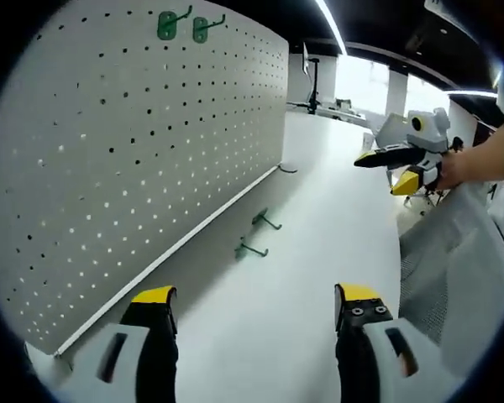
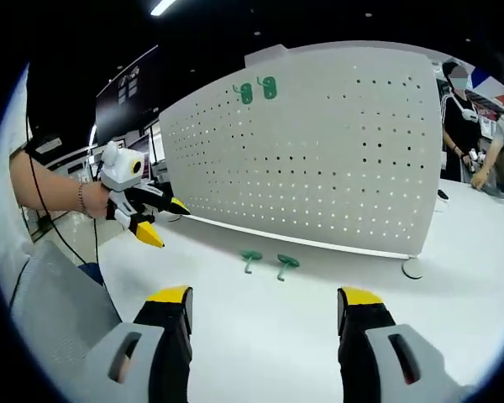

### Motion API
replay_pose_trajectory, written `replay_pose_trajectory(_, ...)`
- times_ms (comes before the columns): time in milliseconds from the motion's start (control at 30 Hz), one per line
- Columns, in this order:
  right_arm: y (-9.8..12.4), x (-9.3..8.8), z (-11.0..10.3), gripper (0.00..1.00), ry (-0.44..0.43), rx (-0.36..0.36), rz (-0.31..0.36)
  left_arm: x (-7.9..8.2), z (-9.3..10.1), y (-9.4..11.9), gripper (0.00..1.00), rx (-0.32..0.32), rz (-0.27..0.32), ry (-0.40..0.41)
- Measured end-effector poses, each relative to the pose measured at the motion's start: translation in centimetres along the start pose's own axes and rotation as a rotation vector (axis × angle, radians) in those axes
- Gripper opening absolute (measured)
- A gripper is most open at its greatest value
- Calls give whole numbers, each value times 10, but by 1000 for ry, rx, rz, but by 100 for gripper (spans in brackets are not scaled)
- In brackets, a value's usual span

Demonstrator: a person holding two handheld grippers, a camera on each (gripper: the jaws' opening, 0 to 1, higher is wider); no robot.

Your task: Insert the hook assembly into the mounting plate slot until the hook locks in place.

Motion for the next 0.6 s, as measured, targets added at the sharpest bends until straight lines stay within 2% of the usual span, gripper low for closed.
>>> replay_pose_trajectory(600, -1, -4, -2, 66, 12, 9, -22, -4, -17, -30, 78, -57, -97, -85)
Point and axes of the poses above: the point that each gripper's makers call its tool centre point, and the gripper's own axes: y roughly backward along the fingers, z roughly to its right, x roughly out of its top, the point moved 4 cm from there along y, roughly backward along the fingers, and after that the axes turned 2 degrees about x, right-handed, at the moved point
